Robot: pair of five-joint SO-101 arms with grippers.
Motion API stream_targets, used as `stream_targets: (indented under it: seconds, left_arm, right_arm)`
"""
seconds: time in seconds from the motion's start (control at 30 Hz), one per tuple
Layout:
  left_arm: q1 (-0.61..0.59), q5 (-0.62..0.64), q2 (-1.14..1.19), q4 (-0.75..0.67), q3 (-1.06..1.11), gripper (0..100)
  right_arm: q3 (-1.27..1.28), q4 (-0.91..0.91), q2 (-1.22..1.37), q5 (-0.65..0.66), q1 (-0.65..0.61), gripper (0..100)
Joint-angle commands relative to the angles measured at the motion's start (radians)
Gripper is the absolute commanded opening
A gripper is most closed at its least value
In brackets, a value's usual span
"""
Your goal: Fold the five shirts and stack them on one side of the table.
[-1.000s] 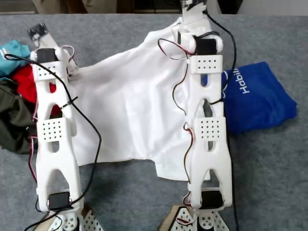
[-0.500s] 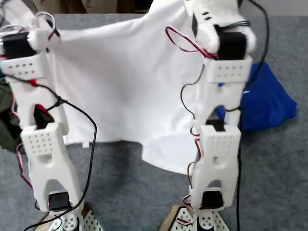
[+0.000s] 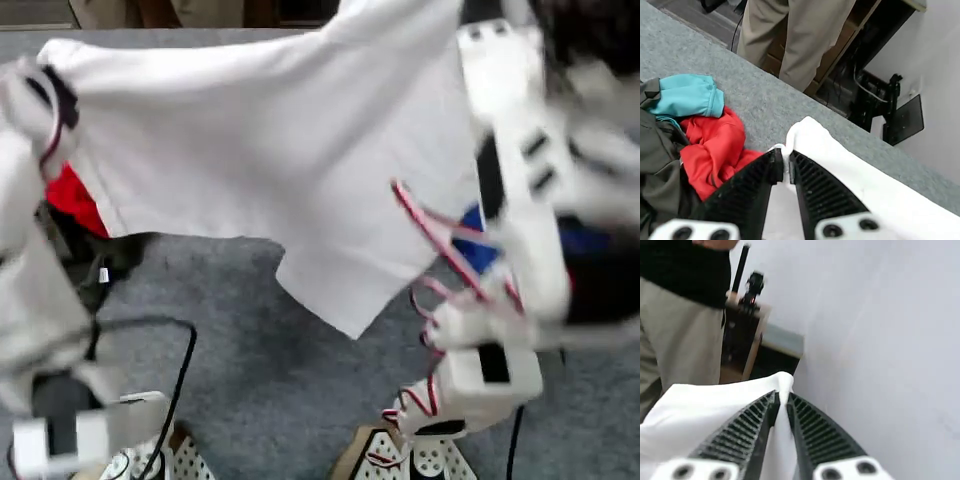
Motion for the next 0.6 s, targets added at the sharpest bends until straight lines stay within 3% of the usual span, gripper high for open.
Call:
stream_targets:
  seconds: [0.0,0.37,0.57]
  left_arm:
    - [-0.005,-0.003,-0.206,0.012,0.114,2]
    - [-0.005,-0.063,-0.588,0.012,0.264,2]
    - [0.003,-0.068,-0.591,0.008,0.437,2]
  right_arm:
    - [-0.031,0.017,-0.136,0.003,0.022,0.2]
    - [-0.008,-0.018,-0.318,0.005,0.019,0.2]
    - [0.274,-0.130,-0.220,-0.002,0.019,0.2]
